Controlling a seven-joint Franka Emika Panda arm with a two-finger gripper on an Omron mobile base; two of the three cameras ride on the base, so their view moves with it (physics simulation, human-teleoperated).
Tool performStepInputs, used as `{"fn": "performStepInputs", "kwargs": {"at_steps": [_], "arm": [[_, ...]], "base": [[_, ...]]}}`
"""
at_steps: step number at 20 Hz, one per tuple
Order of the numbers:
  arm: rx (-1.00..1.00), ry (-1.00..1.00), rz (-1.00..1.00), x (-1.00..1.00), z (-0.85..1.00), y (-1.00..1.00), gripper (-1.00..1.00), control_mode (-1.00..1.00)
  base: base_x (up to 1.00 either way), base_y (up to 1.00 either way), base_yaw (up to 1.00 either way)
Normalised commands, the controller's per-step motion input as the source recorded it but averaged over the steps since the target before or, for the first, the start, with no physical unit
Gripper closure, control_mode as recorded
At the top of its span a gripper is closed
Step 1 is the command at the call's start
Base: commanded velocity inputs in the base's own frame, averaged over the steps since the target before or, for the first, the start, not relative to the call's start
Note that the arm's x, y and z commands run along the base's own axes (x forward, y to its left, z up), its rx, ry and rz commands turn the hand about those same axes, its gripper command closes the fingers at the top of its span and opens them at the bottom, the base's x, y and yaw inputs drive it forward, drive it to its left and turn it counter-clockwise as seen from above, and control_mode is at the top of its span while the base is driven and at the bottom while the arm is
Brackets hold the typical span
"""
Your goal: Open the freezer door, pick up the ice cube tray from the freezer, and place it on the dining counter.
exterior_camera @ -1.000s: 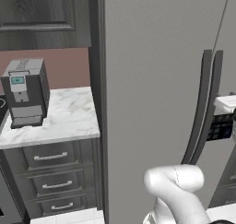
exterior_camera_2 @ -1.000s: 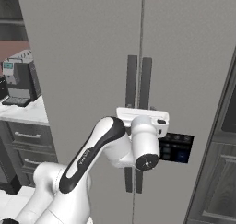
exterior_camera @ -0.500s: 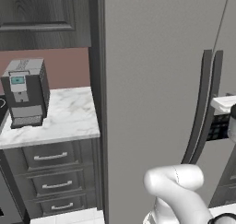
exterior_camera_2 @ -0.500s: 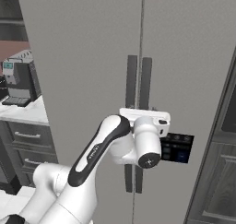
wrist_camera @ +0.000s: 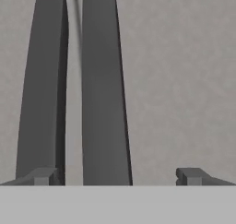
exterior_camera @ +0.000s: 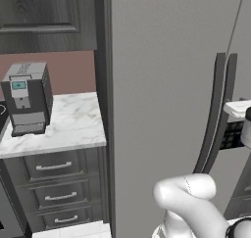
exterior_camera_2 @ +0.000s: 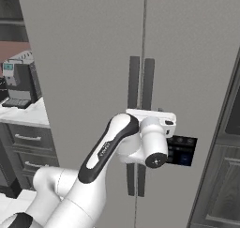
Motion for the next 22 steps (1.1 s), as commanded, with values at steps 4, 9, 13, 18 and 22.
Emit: {"fn": "performStepInputs", "kwargs": {"at_steps": [4, 9, 13, 18, 22], "arm": [[0.0, 0.0, 0.0, 0.12, -0.06, 0.0, -1.0, -1.0], [0.0, 0.0, 0.0, 0.05, -0.02, 0.0, -1.0, -1.0], [0.0, 0.0, 0.0, 0.02, 0.0, 0.0, -1.0, -1.0], [0.0, 0.0, 0.0, 0.14, 0.0, 0.0, -1.0, -1.0], [0.0, 0.0, 0.0, 0.11, 0.0, 0.02, -1.0, -1.0]], "base": [[0.0, 0.0, 0.0], [0.0, 0.0, 0.0], [0.0, 0.0, 0.0], [0.0, 0.0, 0.0], [0.0, 0.0, 0.0]]}}
